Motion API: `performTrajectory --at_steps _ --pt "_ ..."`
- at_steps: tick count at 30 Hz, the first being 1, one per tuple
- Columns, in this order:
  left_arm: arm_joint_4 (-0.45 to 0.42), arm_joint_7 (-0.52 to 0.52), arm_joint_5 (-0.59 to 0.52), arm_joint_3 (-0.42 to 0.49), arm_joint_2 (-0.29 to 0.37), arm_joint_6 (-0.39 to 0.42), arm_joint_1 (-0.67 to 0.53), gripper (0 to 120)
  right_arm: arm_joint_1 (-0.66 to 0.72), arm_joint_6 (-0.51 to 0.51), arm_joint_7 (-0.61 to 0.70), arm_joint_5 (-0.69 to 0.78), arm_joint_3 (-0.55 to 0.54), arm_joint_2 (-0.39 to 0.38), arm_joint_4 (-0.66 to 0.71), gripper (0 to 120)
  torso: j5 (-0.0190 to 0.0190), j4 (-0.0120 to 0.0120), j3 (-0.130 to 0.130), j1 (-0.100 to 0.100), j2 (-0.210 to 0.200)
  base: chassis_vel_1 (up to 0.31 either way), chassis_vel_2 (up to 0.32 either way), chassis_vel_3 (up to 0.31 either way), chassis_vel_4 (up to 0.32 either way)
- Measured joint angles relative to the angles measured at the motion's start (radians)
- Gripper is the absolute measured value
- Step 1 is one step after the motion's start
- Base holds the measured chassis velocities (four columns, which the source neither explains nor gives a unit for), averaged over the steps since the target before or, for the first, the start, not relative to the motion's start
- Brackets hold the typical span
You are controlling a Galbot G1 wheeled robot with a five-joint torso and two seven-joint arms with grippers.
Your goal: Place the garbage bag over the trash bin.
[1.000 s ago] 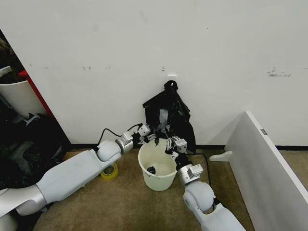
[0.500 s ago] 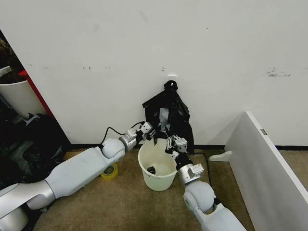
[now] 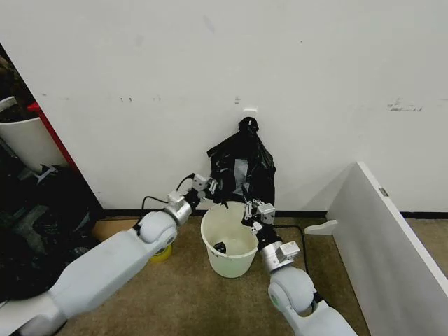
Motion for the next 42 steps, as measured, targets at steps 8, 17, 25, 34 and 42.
performTrajectory --at_steps 8,17,25,34,42 --pt "-0.232 -0.024 -0.024 -0.154 0.047 -0.007 0.131 0 -0.094 -0.016 0.004 0.021 0.016 -0.021 0.126 0 -0.0001 -0.0005 0.0 0.0 0.0 0.0 0.0 0.0 0.0" --pt "-0.324 -0.021 -0.021 -0.194 0.072 0.004 0.221 0 -0.184 -0.022 0.003 0.021 0.034 -0.043 0.238 0 0.0 -0.0002 0.0 0.0 0.0 0.0 0.0 0.0 0.0" --pt "-0.348 -0.023 -0.01 -0.207 0.06 0.012 0.29 0 -0.251 -0.023 0.002 0.017 0.038 -0.048 0.29 0 0.0 -0.0002 0.0 0.0 0.0 0.0 0.0 0.0 0.0" --pt "-0.369 -0.02 0.033 -0.243 0.052 0.003 0.403 0 -0.306 -0.012 -0.01 -0.008 0.021 -0.043 0.308 0 0.0 -0.0002 0.0 0.0 0.0 0.0 0.0 0.0 0.0" --pt "-0.36 -0.03 0.039 -0.239 0.023 0.007 0.405 0 -0.308 -0.018 -0.007 -0.002 0.023 -0.05 0.317 0 0.0 -0.0002 0.0 0.0 0.0 0.0 0.0 0.0 0.0"
